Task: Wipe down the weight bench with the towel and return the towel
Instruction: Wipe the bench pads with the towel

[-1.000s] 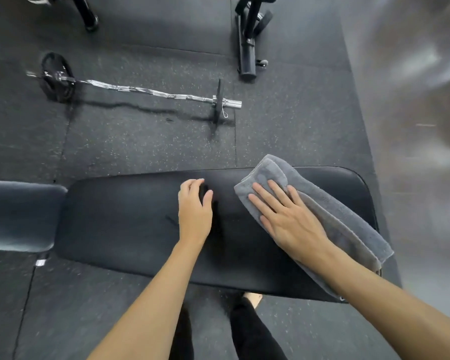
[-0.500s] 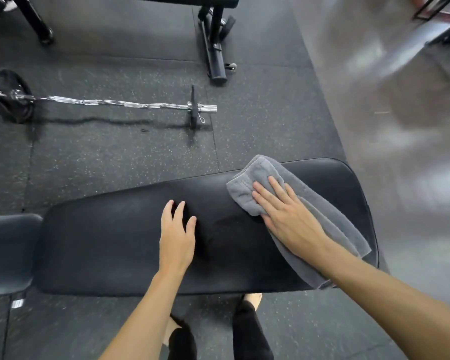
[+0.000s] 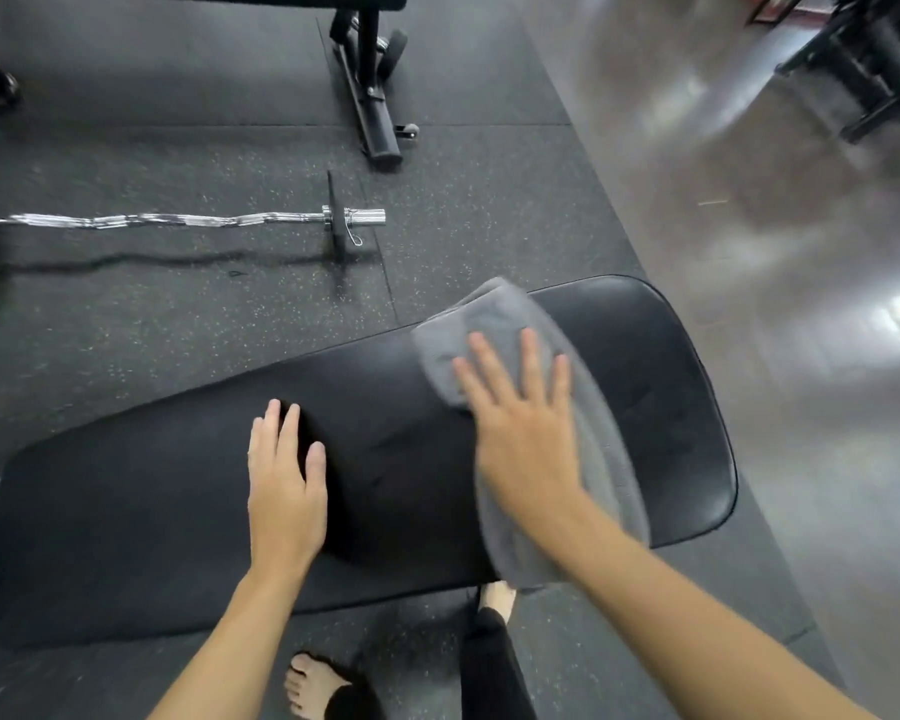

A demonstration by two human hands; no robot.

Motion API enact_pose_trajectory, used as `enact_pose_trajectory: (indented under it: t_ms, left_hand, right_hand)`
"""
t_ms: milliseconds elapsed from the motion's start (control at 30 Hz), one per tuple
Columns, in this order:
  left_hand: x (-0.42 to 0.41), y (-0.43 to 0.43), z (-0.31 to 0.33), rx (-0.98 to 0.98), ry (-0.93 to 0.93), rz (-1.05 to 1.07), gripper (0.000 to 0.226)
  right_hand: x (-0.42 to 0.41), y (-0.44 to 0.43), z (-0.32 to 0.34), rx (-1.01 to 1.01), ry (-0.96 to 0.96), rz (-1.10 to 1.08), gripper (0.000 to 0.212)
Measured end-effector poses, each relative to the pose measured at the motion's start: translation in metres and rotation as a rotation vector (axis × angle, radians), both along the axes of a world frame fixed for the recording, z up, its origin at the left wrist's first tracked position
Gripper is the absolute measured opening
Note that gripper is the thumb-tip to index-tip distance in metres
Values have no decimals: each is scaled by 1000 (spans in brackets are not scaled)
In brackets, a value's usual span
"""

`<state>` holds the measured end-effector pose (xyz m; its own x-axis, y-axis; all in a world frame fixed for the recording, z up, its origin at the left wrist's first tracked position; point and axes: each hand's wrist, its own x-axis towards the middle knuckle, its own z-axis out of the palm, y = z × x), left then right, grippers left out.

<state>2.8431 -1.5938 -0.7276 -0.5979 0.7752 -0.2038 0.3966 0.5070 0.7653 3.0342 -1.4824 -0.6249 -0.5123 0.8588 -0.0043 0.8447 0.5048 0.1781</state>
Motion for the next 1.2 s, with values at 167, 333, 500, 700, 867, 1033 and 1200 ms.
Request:
enact_pose_trajectory:
  t_ms: [167, 333, 500, 700, 867, 1033, 1200]
  left_hand:
    - [8, -1, -8, 106, -103, 64, 49]
    - [9, -3, -18, 194, -135, 106, 51]
    - [3, -9, -22, 304, -316, 191, 45]
    - [-24, -35, -35, 385, -366, 374, 44]
    - [-28, -38, -51, 185, 21, 98, 48]
    - [-22, -37, -53, 169, 127, 17, 49]
    - [-18, -36, -53, 207, 110, 39, 48]
  right_hand:
    - [84, 54, 45, 57, 7, -166, 61]
    - [59, 38, 25, 58, 153, -137, 54]
    - [-30, -21, -31, -22, 217, 15, 58]
    - [-116, -111, -91, -247, -32, 320, 65]
    - [-60, -75, -56, -137, 53, 100, 64]
    - [44, -13, 5, 62, 45, -147, 58]
    - [110, 3, 42, 119, 142, -258, 49]
